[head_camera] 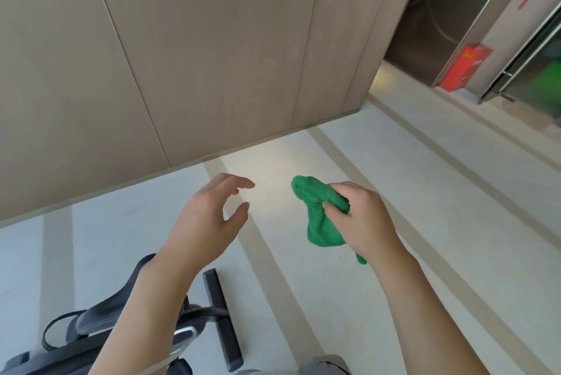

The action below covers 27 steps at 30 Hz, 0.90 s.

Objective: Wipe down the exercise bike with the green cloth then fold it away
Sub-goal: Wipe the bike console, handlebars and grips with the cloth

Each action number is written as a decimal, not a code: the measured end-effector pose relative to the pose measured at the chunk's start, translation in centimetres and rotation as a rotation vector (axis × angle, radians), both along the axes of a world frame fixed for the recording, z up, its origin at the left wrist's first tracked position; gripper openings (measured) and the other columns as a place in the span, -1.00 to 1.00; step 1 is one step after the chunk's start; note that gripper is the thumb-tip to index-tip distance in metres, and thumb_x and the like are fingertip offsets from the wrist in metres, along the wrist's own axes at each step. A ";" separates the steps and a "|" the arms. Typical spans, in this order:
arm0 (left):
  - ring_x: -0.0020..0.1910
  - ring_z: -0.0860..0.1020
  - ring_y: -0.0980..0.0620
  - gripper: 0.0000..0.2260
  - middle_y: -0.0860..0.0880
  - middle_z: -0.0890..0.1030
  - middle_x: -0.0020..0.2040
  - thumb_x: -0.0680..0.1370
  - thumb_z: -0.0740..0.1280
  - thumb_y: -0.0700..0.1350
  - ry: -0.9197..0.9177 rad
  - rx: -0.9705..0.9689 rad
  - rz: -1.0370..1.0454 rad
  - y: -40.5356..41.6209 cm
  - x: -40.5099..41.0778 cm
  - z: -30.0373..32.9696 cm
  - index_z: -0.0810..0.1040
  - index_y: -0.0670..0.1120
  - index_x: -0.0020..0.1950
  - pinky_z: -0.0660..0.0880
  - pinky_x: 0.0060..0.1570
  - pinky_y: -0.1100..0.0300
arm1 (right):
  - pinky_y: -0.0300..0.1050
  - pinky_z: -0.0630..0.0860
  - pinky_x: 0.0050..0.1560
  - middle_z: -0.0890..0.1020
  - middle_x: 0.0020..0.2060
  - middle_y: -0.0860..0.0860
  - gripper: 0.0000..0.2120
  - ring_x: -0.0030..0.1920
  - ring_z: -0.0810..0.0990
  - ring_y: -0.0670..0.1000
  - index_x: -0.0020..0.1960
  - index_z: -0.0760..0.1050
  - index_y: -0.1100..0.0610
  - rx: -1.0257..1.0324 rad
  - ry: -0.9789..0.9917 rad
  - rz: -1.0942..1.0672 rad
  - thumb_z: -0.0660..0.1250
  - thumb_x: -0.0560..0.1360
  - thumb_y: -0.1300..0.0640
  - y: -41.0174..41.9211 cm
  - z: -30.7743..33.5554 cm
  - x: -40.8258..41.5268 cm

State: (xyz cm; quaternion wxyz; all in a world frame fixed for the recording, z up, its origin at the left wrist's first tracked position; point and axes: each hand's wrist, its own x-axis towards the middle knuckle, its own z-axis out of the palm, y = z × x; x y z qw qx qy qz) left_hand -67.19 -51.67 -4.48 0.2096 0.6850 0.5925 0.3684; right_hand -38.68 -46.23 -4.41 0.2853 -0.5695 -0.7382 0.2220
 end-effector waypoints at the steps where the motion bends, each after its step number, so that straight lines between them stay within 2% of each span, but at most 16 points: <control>1: 0.22 0.52 0.26 -0.73 0.32 0.52 0.22 0.63 0.36 -0.11 0.007 0.000 0.009 0.6 -0.2 -0.1 0.55 0.17 0.28 0.55 0.14 0.11 | 0.01 0.61 -0.06 0.66 -0.10 -0.20 -0.83 -0.08 0.64 -0.08 0.01 0.64 -0.07 0.006 -0.002 -0.010 0.38 0.54 0.18 0.6 0.1 0.1; 9: 0.22 0.52 0.19 -0.72 0.29 0.53 0.24 0.61 0.39 -0.06 0.050 -0.014 0.089 7.5 0.5 -1.4 0.55 0.14 0.31 0.51 0.13 0.12 | -0.01 0.60 -0.05 0.66 -0.07 -0.22 -0.82 -0.06 0.62 -0.09 0.05 0.64 -0.07 -0.004 -0.006 -0.017 0.39 0.54 0.18 8.0 -1.4 2.2; 15: 0.20 0.51 0.20 -0.73 0.33 0.50 0.19 0.61 0.40 -0.04 0.077 0.001 0.140 15.6 4.9 -1.6 0.56 0.15 0.30 0.50 0.14 0.14 | 0.01 0.61 -0.02 0.66 -0.04 -0.22 -0.80 -0.03 0.63 -0.10 0.08 0.66 -0.06 -0.008 0.007 0.028 0.38 0.54 0.19 16.9 -2.4 6.8; 18: 0.11 0.54 0.17 -0.74 0.38 0.50 0.17 0.60 0.41 -0.03 0.087 -0.004 0.153 19.9 7.2 -0.9 0.56 0.16 0.29 0.55 0.09 0.06 | 0.01 0.61 -0.04 0.65 -0.04 -0.21 -0.79 -0.05 0.63 -0.08 0.07 0.65 -0.05 0.011 0.016 0.044 0.38 0.53 0.22 22.2 -1.8 9.3; 20: 0.07 0.58 0.10 -0.74 0.32 0.53 0.17 0.60 0.41 -0.03 0.081 -0.022 0.177 22.3 8.2 -0.2 0.56 0.17 0.27 0.58 0.07 -0.01 | 0.01 0.61 -0.04 0.65 -0.03 -0.20 -0.78 -0.05 0.63 -0.07 0.06 0.65 -0.05 0.012 0.021 0.072 0.38 0.52 0.23 25.4 -1.4 10.5; 23: 0.14 0.58 0.13 -0.77 0.22 0.57 0.15 0.60 0.42 -0.07 0.066 -0.021 0.256 25.7 9.3 0.4 0.59 0.14 0.24 0.59 0.07 -0.07 | 0.02 0.61 -0.04 0.64 -0.04 -0.18 -0.79 -0.05 0.63 -0.05 0.04 0.64 -0.03 0.009 0.022 0.133 0.37 0.51 0.23 30.6 -1.2 11.7; 27: 0.18 0.57 0.18 -0.79 0.23 0.58 0.16 0.60 0.42 -0.08 0.084 -0.063 0.309 27.5 10.0 1.1 0.61 0.12 0.22 0.59 0.05 -0.05 | 0.02 0.61 -0.05 0.64 -0.02 -0.19 -0.78 -0.04 0.63 -0.04 0.04 0.64 -0.02 0.002 0.066 0.192 0.36 0.50 0.24 35.5 -1.6 11.4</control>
